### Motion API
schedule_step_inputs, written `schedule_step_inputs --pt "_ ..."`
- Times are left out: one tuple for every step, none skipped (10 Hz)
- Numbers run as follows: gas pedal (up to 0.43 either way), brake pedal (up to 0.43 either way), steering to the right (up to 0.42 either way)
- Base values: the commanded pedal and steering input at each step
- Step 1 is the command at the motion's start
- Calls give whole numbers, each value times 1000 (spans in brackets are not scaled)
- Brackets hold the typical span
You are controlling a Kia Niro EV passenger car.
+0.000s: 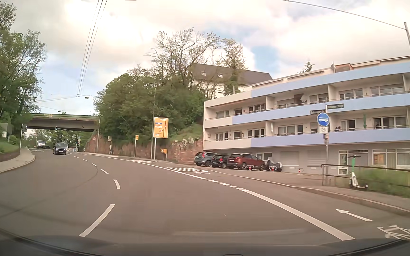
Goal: Follow the waypoints while adhering to traffic rules and regulations
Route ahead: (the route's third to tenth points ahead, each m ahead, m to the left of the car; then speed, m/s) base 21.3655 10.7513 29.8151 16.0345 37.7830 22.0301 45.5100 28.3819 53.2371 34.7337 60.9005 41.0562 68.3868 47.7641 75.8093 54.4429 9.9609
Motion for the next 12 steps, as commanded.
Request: schedule_step_inputs --pt "157 0 -100" --pt "157 0 -98" --pt "157 0 -97" --pt "157 0 -97" --pt "157 0 -97" --pt "157 0 -97" --pt "157 0 -99" --pt "157 0 -100" --pt "157 0 -101" --pt "157 0 -101" --pt "157 0 -101" --pt "157 0 -99"
